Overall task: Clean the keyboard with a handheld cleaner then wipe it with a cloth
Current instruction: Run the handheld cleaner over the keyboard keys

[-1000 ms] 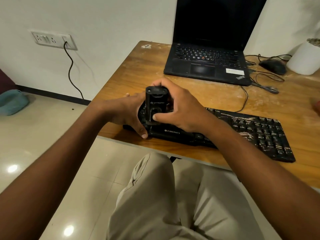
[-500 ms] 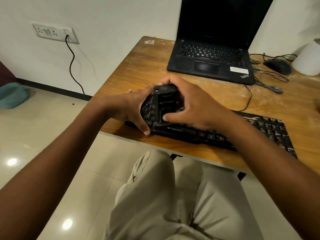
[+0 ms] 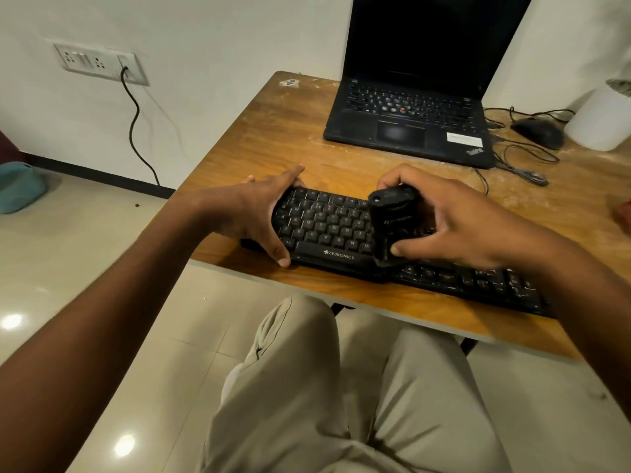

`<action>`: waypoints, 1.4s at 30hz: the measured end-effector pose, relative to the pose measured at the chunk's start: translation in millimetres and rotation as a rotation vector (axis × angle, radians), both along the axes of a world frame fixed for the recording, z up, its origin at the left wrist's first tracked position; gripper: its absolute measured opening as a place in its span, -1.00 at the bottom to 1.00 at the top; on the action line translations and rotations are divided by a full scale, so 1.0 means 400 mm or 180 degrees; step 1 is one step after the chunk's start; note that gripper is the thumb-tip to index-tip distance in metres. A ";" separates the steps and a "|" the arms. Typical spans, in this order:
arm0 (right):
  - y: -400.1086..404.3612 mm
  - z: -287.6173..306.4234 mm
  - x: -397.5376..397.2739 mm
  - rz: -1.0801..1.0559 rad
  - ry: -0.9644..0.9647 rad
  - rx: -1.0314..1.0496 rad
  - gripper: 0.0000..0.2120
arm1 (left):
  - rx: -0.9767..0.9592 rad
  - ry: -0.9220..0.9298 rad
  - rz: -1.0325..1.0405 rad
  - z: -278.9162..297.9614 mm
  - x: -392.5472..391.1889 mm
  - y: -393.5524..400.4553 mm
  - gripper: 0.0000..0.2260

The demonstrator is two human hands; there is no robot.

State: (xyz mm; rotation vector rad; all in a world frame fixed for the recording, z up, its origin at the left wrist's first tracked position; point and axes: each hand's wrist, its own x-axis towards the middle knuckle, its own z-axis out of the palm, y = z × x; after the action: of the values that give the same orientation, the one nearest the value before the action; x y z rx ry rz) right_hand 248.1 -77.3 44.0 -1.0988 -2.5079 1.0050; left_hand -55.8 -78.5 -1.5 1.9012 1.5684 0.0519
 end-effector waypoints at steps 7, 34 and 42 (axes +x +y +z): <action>-0.022 -0.061 -0.155 0.0155 0.0581 0.0199 -0.42 | 0.0069 0.0087 0.0043 0.007 0.004 -0.006 0.37; 0.104 -0.059 0.044 -0.1214 0.1048 0.0583 -0.41 | 0.0253 0.0803 -0.1013 0.026 0.230 0.064 0.24; 0.123 -0.103 0.016 -0.1083 0.0548 0.0681 -0.40 | 0.0388 0.0930 -0.0921 -0.007 0.236 0.062 0.28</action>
State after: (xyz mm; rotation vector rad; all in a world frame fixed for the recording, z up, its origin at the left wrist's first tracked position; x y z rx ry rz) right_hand 254.6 -28.1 3.0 -1.2560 -2.1387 0.6880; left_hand 38.6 -53.9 -4.2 2.2971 1.4813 -0.2728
